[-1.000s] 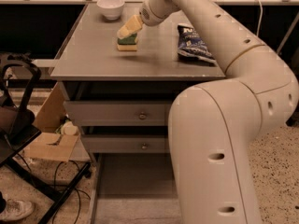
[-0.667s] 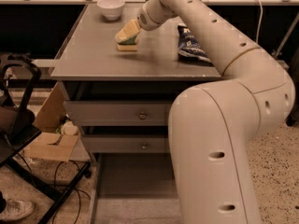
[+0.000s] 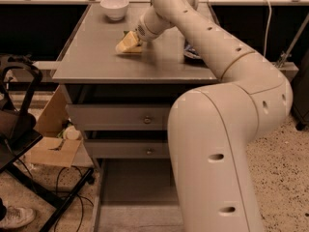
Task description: Place sponge into bottom drawer
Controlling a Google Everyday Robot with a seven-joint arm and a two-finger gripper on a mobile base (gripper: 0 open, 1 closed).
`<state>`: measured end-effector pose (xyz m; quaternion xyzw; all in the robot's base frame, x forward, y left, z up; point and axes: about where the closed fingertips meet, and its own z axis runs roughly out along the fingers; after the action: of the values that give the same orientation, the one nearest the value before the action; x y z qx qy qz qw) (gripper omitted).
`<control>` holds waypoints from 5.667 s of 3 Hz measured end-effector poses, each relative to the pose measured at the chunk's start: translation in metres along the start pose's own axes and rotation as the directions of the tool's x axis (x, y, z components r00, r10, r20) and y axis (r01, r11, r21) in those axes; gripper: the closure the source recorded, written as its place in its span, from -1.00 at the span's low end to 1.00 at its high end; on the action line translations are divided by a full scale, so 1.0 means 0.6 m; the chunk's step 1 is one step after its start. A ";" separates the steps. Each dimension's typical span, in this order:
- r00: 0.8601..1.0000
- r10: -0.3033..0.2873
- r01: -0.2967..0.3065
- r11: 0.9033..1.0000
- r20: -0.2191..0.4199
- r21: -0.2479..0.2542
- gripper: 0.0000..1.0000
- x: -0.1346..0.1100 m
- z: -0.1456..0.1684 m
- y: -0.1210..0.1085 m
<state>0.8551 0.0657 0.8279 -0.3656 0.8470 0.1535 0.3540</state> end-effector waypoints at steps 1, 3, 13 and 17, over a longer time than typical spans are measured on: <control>1.000 0.014 -0.014 1.000 -0.025 -0.002 -0.28 0.020 0.018 -0.002; 1.000 0.014 -0.014 1.000 -0.026 -0.002 0.65 0.012 0.011 -0.002; 0.947 0.274 -0.271 0.962 -0.170 0.045 1.00 0.736 -0.342 0.115; 0.966 0.211 -0.224 0.971 -0.147 -0.081 1.00 0.842 -0.194 0.166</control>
Offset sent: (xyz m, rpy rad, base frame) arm 0.0006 -0.0014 -0.0150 -0.0105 0.0259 -0.0082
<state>0.4826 -0.1845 0.5504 -0.2969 0.8958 0.2070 0.2578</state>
